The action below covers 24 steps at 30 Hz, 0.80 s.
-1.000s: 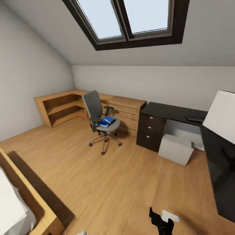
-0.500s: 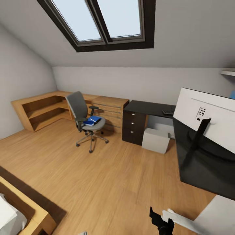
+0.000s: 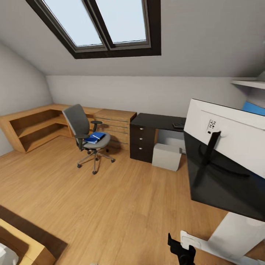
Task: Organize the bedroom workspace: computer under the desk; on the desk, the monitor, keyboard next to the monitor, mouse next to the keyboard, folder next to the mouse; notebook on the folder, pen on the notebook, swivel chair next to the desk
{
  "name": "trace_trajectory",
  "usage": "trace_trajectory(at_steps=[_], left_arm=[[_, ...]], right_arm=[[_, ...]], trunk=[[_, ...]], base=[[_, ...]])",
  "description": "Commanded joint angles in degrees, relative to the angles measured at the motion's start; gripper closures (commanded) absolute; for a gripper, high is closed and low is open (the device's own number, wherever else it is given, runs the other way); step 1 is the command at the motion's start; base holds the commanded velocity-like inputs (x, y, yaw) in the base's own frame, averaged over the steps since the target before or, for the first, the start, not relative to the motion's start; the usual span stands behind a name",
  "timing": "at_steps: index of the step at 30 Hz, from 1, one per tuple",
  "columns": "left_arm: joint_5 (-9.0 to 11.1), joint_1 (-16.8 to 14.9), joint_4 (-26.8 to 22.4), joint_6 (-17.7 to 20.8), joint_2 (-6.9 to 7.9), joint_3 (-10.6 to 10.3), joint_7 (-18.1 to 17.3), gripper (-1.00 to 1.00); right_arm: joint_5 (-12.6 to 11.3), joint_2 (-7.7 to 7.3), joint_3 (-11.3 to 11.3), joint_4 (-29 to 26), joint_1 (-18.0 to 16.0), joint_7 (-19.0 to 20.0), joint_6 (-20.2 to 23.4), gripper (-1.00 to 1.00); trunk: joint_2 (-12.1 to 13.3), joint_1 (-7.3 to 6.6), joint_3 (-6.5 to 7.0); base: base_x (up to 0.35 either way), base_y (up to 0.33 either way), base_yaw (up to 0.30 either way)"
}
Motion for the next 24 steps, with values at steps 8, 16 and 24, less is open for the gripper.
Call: trace_trajectory(at_steps=[8, 16, 24], left_arm=[[0.6, 0.0, 1.9, -0.2, 0.08, -0.4, 0.4, -1.0], [0.6, 0.0, 1.9, -0.1, 0.14, -0.4, 0.4, -1.0], [0.6, -0.1, 1.9, -0.2, 0.07, -0.4, 0.4, -1.0]], right_arm=[[3.2, -0.08, 0.3, 0.2, -0.1, -0.2, 0.1, -1.0], [3.3, 0.54, 0.3, 0.3, -0.1, 0.0, -0.1, -1.0], [3.4, 0.43, 0.3, 0.2, -0.1, -0.1, -0.2, -1.0]], trunk=[[0.0, 0.0, -0.06], [0.0, 0.0, -0.06], [0.0, 0.0, -0.06]], base=[[-0.089, -0.272, -0.002], [-0.243, -0.204, 0.0], [-0.267, -0.186, 0.0]])
